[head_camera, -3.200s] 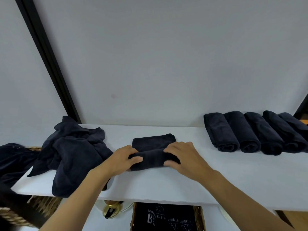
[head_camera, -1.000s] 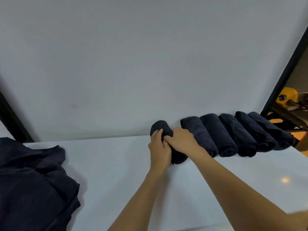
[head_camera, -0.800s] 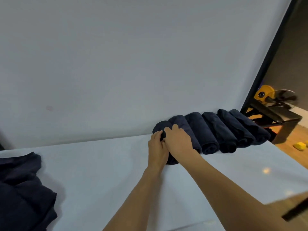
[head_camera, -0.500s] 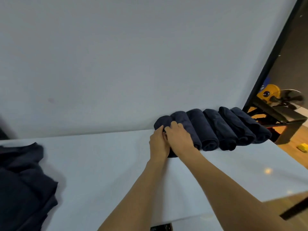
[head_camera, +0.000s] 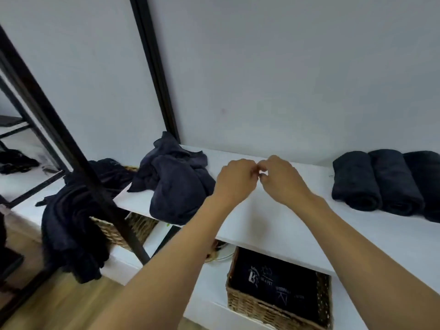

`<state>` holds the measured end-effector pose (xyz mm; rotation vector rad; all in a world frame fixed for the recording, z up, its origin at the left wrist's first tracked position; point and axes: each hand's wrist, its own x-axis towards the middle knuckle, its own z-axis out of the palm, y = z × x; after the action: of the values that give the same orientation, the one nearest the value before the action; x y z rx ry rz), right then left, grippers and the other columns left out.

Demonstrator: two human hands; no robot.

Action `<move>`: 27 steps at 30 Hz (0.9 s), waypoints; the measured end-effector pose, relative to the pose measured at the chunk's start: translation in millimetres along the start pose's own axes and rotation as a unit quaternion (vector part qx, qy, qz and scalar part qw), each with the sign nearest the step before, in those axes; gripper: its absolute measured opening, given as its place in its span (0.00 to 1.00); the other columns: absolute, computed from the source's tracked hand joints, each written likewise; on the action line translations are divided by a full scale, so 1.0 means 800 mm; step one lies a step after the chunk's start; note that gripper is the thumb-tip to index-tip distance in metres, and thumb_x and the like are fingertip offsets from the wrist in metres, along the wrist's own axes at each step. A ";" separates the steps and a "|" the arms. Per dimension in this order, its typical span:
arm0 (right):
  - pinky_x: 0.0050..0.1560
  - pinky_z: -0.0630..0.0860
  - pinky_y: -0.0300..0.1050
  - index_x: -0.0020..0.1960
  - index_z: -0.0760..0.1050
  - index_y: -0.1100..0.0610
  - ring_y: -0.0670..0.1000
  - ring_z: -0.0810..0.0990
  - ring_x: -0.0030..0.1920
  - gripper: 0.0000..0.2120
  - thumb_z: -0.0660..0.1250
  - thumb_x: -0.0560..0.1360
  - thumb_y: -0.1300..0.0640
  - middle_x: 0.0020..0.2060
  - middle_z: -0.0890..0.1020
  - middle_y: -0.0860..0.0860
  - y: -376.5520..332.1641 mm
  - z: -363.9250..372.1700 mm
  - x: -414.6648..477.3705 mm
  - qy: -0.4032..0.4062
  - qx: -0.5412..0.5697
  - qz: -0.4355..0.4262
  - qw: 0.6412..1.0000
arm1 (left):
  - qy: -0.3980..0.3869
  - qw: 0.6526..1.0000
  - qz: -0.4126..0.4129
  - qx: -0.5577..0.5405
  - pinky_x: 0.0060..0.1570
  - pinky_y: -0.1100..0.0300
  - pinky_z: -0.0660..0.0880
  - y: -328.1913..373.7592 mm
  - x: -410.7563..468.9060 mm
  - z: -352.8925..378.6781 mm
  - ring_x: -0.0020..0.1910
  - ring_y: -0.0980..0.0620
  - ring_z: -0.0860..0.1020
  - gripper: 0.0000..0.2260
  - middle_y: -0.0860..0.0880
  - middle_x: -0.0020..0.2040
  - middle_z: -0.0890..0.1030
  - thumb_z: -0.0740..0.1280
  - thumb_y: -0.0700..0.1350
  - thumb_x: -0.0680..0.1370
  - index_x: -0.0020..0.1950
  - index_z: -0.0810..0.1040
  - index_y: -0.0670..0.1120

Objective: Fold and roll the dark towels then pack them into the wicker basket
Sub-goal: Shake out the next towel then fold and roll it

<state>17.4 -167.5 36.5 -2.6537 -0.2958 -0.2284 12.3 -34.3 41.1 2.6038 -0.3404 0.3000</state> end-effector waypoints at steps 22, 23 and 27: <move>0.47 0.75 0.48 0.48 0.75 0.57 0.52 0.78 0.45 0.06 0.62 0.79 0.55 0.42 0.80 0.50 -0.194 0.059 0.032 0.012 0.197 0.038 0.980 | 0.011 0.999 -0.032 0.000 0.50 0.52 0.76 -0.178 -0.083 -0.093 0.53 0.50 0.75 0.27 0.51 0.57 0.74 0.71 0.61 0.71 0.64 0.69 0.50; 0.47 0.76 0.47 0.49 0.74 0.56 0.52 0.79 0.46 0.05 0.62 0.79 0.55 0.43 0.80 0.50 -0.201 0.040 0.035 0.018 0.245 0.033 0.969 | 0.035 0.999 -0.029 -0.021 0.51 0.51 0.76 -0.165 -0.075 -0.100 0.54 0.49 0.75 0.31 0.51 0.59 0.73 0.71 0.62 0.70 0.67 0.67 0.50; 0.46 0.81 0.47 0.51 0.74 0.52 0.51 0.82 0.49 0.03 0.64 0.78 0.55 0.50 0.81 0.52 -0.222 -0.040 0.045 0.070 0.421 0.020 0.904 | 0.156 0.979 0.028 -0.128 0.41 0.56 0.74 -0.104 -0.038 -0.140 0.42 0.53 0.77 0.13 0.50 0.44 0.78 0.70 0.51 0.76 0.53 0.74 0.45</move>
<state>4.7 -21.0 147.5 -1.7730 -0.2221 -0.2119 -8.9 98.2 91.6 2.2536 -0.3184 0.6337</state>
